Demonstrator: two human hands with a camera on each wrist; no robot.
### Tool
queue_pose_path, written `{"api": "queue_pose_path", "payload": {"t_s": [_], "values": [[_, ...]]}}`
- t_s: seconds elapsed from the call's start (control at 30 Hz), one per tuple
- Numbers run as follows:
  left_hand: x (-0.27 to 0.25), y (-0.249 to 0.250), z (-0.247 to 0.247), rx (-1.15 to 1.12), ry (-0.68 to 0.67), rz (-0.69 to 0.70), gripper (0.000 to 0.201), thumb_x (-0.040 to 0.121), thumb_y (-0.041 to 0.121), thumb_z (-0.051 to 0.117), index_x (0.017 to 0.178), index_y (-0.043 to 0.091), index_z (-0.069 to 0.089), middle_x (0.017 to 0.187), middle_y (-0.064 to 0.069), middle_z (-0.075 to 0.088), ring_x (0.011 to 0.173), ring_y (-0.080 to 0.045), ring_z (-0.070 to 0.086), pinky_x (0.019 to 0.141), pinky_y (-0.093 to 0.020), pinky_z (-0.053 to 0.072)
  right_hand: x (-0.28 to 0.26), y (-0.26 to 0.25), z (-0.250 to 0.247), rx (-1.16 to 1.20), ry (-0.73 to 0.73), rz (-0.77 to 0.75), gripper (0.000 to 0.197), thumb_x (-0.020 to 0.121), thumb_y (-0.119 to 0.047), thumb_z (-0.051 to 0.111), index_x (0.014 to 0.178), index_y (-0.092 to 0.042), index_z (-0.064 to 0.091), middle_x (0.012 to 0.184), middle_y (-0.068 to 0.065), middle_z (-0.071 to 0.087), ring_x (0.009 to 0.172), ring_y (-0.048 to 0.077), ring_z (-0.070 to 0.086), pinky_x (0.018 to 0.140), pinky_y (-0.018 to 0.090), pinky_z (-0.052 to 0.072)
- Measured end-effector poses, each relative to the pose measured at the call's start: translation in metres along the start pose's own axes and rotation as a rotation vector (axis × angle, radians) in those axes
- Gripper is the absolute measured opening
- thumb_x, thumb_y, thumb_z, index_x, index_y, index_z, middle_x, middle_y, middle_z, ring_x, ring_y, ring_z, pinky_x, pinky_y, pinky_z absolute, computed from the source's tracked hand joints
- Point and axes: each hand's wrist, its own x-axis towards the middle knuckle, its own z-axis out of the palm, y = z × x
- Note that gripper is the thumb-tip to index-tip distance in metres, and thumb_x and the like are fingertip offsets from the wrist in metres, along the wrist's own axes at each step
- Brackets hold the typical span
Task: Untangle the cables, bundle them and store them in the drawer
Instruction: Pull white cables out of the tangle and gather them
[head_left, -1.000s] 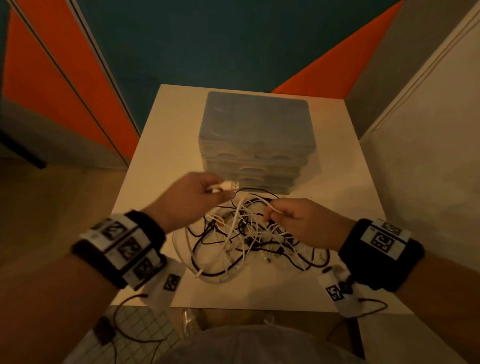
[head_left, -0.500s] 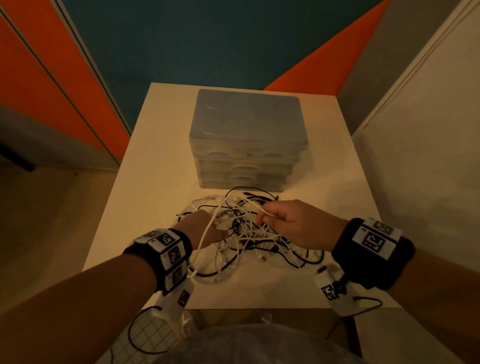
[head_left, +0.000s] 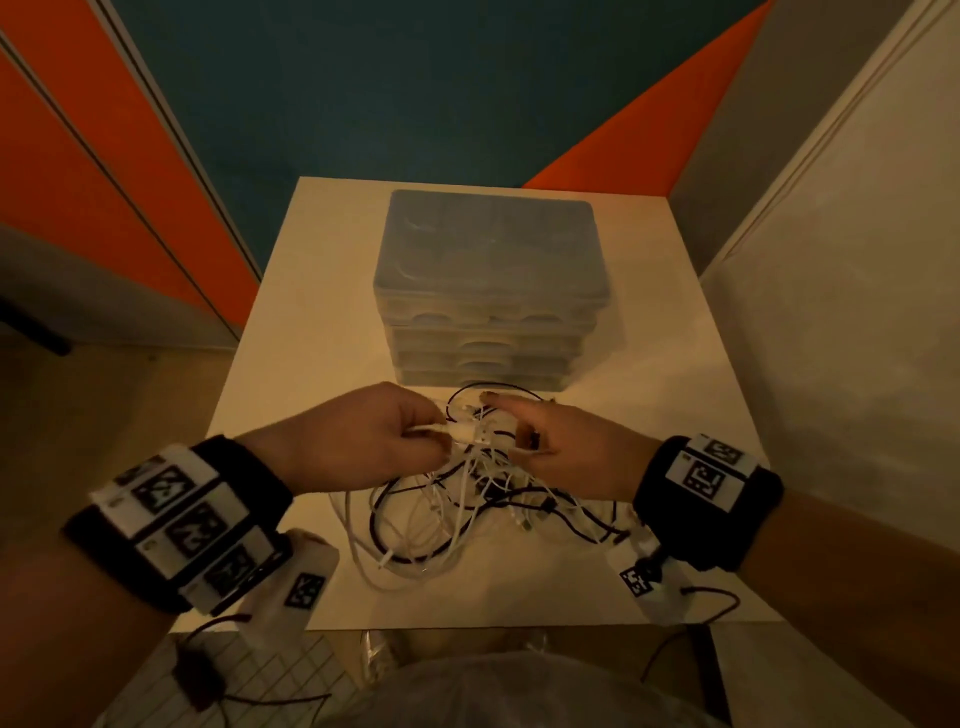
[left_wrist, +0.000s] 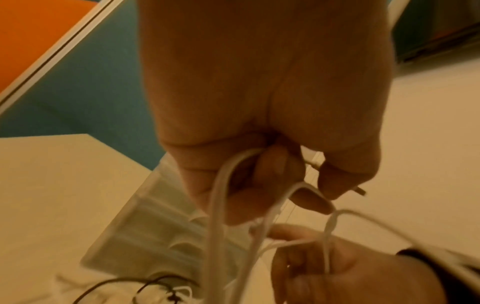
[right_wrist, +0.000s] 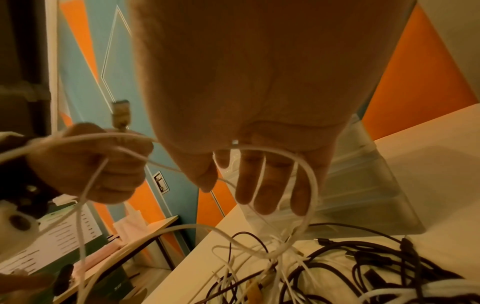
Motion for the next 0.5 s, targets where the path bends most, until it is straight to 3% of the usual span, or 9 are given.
{"api": "queue_pose_path", "payload": {"t_s": [0.07,0.13,0.23,0.33,0.4,0.5], "values": [[-0.006,0.01,-0.007,-0.064,-0.004,0.037,0.015,0.093,0.017,0.062,0.081,0.012,0.071,0.057,0.001,0.05,0.051,-0.014,0.044,0.051,-0.028,0.039,0.004,-0.001,0.002,-0.056,0.028,-0.046,0.038,0.099,-0.033,0.051,0.136,-0.035,0.047,0.093,-0.018,0.047,0.079,-0.009,0.049,0.066,0.008,0.036],[-0.012,0.017,-0.015,-0.099,0.042,0.073,0.014,0.087,0.026,0.062,0.08,0.019,0.071,0.057,0.001,0.054,0.05,-0.014,0.048,0.049,-0.028,0.041,0.007,0.0,0.001,-0.121,0.073,-0.105,0.021,0.1,-0.039,0.047,0.116,-0.032,0.059,0.092,-0.016,0.047,0.08,-0.004,0.048,0.067,0.014,0.034],[-0.018,0.019,-0.026,-0.117,0.18,0.11,0.016,0.081,0.037,0.06,0.079,0.024,0.069,0.055,0.003,0.054,0.049,-0.014,0.05,0.048,-0.025,0.041,0.005,-0.003,-0.005,-0.059,0.246,-0.162,0.011,0.101,-0.036,0.047,0.092,-0.034,0.054,0.084,-0.015,0.048,0.075,0.003,0.049,0.065,0.019,0.038],[-0.016,0.014,-0.031,-0.106,0.3,0.095,0.02,0.095,0.015,0.06,0.077,0.018,0.067,0.051,0.006,0.052,0.049,-0.01,0.049,0.048,-0.021,0.041,0.0,-0.01,-0.019,0.068,0.474,-0.208,0.013,0.1,-0.021,0.05,0.093,-0.027,0.06,0.084,-0.009,0.053,0.077,0.007,0.05,0.064,0.016,0.039],[-0.016,0.011,-0.03,-0.114,0.306,0.048,0.019,0.096,0.015,0.058,0.079,0.015,0.068,0.051,0.007,0.051,0.048,-0.007,0.05,0.048,-0.018,0.044,-0.005,-0.017,-0.029,0.151,0.607,-0.257,0.015,0.097,-0.016,0.048,0.096,-0.021,0.062,0.087,-0.004,0.056,0.079,0.012,0.054,0.067,0.021,0.045],[-0.015,0.005,-0.026,-0.182,0.329,0.008,0.018,0.095,0.024,0.059,0.086,0.013,0.069,0.056,0.006,0.047,0.05,-0.008,0.048,0.051,-0.029,0.053,-0.013,-0.031,-0.043,0.199,0.698,-0.328,0.013,0.097,-0.017,0.049,0.095,-0.021,0.061,0.084,-0.003,0.056,0.074,0.021,0.058,0.065,0.037,0.051]]}}
